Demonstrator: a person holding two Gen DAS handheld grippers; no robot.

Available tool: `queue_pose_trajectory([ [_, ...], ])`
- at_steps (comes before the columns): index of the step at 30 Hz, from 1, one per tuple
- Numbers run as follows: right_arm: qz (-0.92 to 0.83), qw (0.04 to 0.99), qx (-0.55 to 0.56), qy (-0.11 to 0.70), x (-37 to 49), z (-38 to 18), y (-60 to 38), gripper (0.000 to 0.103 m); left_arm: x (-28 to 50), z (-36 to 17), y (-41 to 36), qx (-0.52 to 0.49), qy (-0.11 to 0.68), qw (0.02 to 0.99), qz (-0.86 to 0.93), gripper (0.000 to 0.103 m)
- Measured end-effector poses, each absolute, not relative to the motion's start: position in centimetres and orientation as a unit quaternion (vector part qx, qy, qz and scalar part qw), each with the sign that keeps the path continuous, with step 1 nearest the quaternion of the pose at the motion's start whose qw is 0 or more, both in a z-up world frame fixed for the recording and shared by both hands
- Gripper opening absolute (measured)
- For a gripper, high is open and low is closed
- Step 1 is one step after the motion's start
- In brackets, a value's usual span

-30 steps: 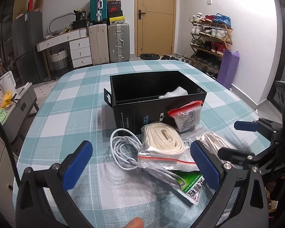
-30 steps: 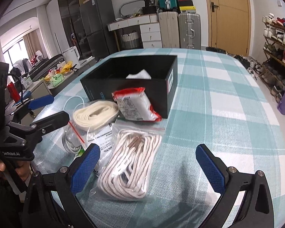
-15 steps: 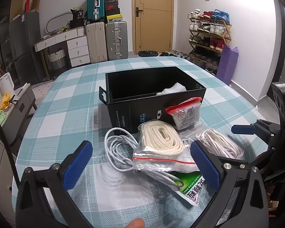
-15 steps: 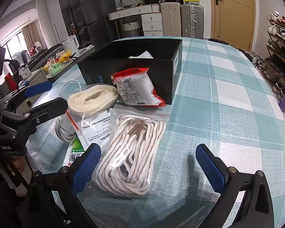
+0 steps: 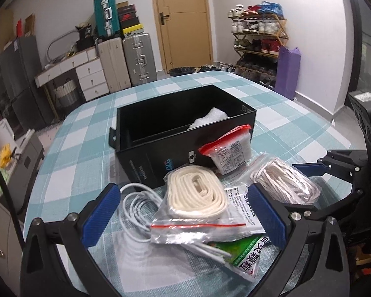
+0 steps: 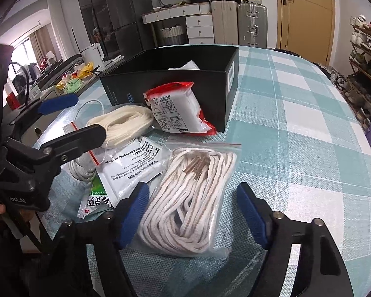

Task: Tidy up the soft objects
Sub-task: 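Move both grippers back toward the bagged rope coils beside the box, then grasp the bagged cream strap with the left gripper while the right grasps the bagged white rope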

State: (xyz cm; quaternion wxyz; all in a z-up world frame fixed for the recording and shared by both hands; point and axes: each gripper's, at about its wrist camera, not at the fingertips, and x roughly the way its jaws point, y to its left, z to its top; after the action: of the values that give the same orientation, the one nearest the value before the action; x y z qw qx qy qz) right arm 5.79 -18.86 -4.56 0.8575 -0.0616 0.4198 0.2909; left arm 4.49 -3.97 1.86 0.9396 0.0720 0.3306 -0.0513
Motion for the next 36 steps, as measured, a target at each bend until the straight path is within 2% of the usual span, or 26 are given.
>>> queue_pose_trajectory([
  [7,0.301,0.855,-0.062,0.418,5.6,-4.6,-18.7,0.064,6.0,1.2,-4.7,0.089,0.355,0.929,-0.058,0.103],
  [14,0.304,0.855,-0.062,0.416,5.7,-4.6,-18.8,0.063,6.9,-0.1,-4.6,0.086,0.389,0.915,-0.060,0.100],
  [21,0.304,0.855,-0.064,0.415,5.6,-4.6,-18.8,0.063,7.2,-0.8,-4.5,0.075,0.402,0.911,-0.062,0.079],
  [22,0.304,0.855,-0.064,0.415,5.6,-4.6,-18.8,0.063,7.2,-0.8,-4.5,0.075,0.402,0.910,-0.063,0.073],
  [25,0.304,0.856,-0.064,0.414,5.5,-4.6,-18.7,0.062,6.9,-0.7,-4.5,0.074,0.399,0.912,-0.069,0.070],
  [28,0.305,0.856,-0.063,0.413,5.6,-4.6,-18.8,0.058,6.6,-0.5,-4.5,0.072,0.396,0.913,-0.075,0.052],
  [31,0.306,0.856,-0.063,0.412,5.6,-4.6,-18.8,0.051,6.3,-0.3,-4.4,0.066,0.393,0.914,-0.080,0.042],
  [36,0.310,0.856,-0.060,0.409,5.7,-4.5,-18.9,0.044,5.8,0.2,-4.0,0.054,0.386,0.917,-0.086,0.037],
])
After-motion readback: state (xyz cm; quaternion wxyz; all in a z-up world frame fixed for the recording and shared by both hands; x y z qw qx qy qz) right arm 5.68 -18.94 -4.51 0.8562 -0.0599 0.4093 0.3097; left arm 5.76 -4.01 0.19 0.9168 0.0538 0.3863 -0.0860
